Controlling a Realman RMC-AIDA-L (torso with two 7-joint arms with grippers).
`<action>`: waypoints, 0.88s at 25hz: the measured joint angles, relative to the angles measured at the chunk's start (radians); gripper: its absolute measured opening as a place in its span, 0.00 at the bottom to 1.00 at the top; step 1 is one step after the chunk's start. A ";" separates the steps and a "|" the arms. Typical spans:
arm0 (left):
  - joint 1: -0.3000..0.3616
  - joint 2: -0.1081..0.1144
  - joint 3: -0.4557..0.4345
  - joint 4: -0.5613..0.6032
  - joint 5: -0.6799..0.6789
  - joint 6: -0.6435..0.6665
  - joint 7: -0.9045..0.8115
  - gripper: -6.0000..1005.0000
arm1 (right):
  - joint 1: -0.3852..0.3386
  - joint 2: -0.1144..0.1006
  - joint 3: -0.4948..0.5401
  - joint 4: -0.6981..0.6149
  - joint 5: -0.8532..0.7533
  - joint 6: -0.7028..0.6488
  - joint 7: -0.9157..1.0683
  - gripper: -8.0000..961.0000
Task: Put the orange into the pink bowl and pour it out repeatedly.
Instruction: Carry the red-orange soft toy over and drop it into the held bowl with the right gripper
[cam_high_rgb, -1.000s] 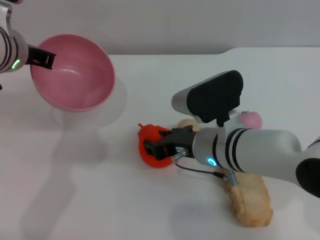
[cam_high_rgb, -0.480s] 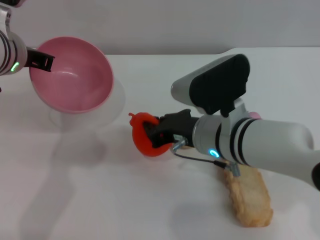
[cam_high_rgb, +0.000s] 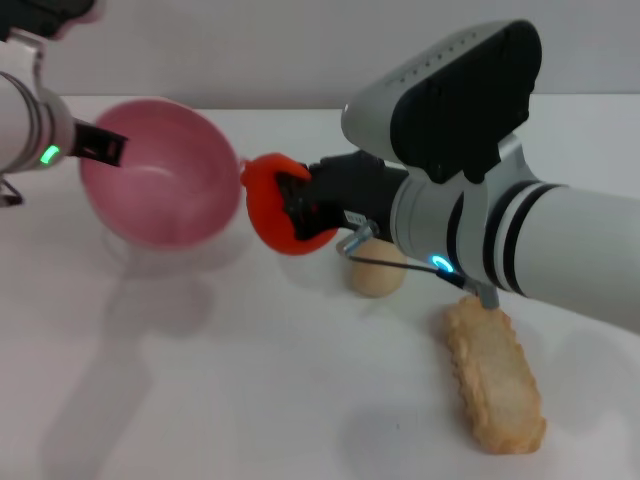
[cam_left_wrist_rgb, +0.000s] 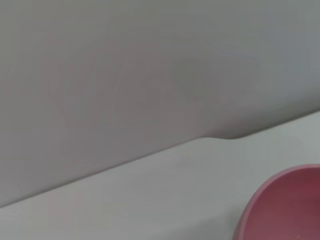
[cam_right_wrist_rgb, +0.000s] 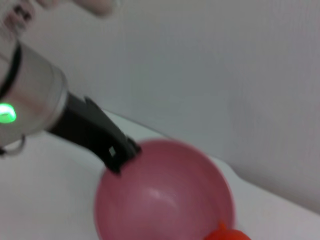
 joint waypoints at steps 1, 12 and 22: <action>0.000 0.000 0.013 -0.004 -0.023 0.008 0.000 0.05 | 0.005 0.000 0.000 -0.006 -0.006 0.000 0.000 0.12; -0.004 0.000 0.085 0.010 -0.127 0.018 0.029 0.05 | 0.048 -0.006 0.039 0.016 -0.020 -0.014 0.001 0.08; -0.007 0.000 0.104 0.039 -0.204 0.017 0.073 0.05 | 0.098 -0.007 0.030 0.113 0.022 -0.059 0.002 0.14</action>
